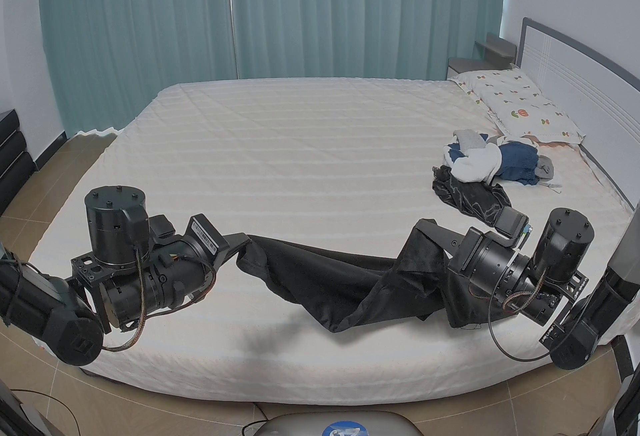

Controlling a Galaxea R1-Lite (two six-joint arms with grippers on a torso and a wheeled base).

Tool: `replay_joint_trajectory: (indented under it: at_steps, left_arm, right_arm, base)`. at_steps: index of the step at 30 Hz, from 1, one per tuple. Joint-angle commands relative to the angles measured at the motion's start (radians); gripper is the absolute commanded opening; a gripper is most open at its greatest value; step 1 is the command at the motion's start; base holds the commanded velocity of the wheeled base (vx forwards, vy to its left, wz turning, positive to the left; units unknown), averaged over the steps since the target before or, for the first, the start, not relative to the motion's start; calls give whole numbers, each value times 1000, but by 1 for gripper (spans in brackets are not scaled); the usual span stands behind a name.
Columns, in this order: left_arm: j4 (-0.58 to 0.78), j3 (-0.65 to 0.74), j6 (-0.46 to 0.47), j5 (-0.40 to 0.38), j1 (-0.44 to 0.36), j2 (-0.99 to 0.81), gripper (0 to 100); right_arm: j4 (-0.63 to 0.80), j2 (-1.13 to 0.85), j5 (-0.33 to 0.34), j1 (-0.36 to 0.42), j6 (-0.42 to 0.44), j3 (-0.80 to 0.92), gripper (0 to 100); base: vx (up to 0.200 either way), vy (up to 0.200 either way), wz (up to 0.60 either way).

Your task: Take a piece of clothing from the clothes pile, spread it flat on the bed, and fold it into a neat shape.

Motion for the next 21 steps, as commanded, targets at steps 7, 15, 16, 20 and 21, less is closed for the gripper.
replay_joint_trajectory:
  at_steps: [7,15,16,20,21]
  left_arm:
    - [2,2,2,0,9,-3,0]
    - [17,30,5,-2,-8,-42,0]
    - [31,42,5,-2,-14,-54,0]
    - [80,57,5,0,-35,-118,0]
    - [119,60,5,0,-49,-158,0]
  right_arm:
    - [-9,11,7,1,-8,10,0]
    - [-9,-63,1,10,-1,128,0]
    - [-9,-80,3,13,-1,149,0]
    - [-9,-155,1,24,0,207,0]
    - [-9,-195,1,25,-3,235,0]
  base:
    - [0,0,0]
    - [-125,0,0]
    - [-200,0,0]
    - [-200,0,0]
    - [-200,0,0]
